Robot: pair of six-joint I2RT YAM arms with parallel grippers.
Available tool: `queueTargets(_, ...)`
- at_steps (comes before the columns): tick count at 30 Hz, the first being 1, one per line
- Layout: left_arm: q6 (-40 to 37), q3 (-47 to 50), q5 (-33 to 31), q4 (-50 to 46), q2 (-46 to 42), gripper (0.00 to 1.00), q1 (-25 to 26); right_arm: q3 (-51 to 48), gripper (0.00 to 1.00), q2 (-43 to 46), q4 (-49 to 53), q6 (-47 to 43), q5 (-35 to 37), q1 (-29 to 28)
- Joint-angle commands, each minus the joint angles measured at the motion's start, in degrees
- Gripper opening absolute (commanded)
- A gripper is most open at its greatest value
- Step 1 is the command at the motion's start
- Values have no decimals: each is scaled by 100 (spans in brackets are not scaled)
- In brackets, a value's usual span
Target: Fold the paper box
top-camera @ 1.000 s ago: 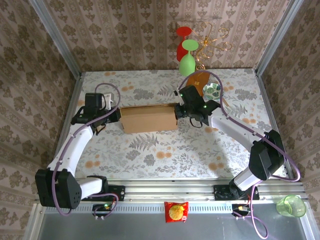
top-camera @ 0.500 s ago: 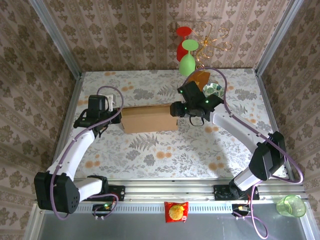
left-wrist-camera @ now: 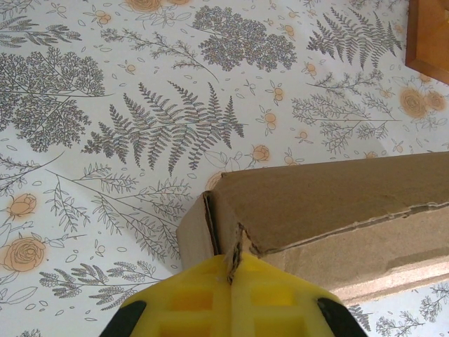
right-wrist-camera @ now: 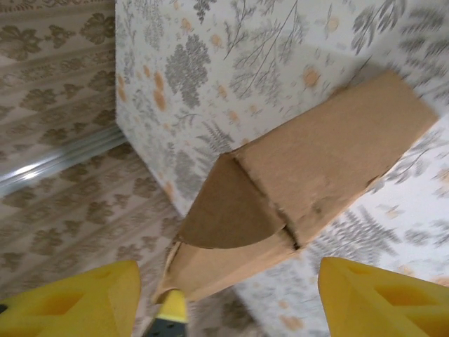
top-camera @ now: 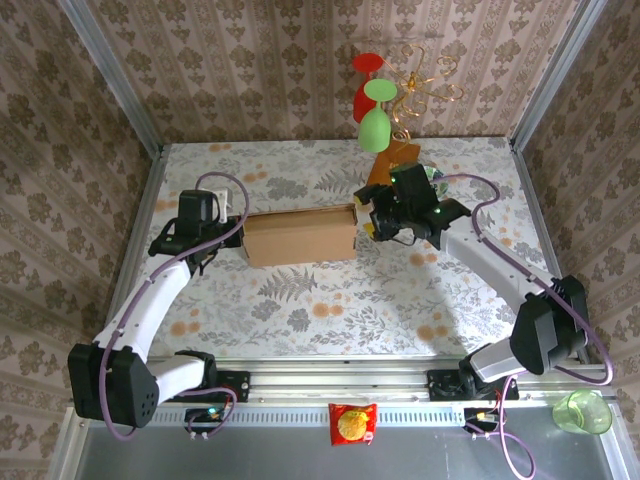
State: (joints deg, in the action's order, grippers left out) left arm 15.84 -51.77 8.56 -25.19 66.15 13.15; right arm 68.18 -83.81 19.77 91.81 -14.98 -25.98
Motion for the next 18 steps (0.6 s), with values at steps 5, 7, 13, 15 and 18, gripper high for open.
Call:
queueTargets(5,-39,95,-62,-496,91,0,65,-159,70,-234,-462,1464,-594,9)
queueTargets(7,-37,68,-67,-504,106,0,65,-169,70,-293,-291,1445,-691,13)
queueTargets(13,-19,8,-82,-546,109,0,92,-391,69,-479,-496,1256,-721,75)
queueTargets(15,-3,-22,-80,-572,116,0,92,-445,64,-513,-550,1213,-734,75)
queueTargets(18,131,-141,16,-658,135,4,78,-520,56,-500,-529,1080,-700,83)
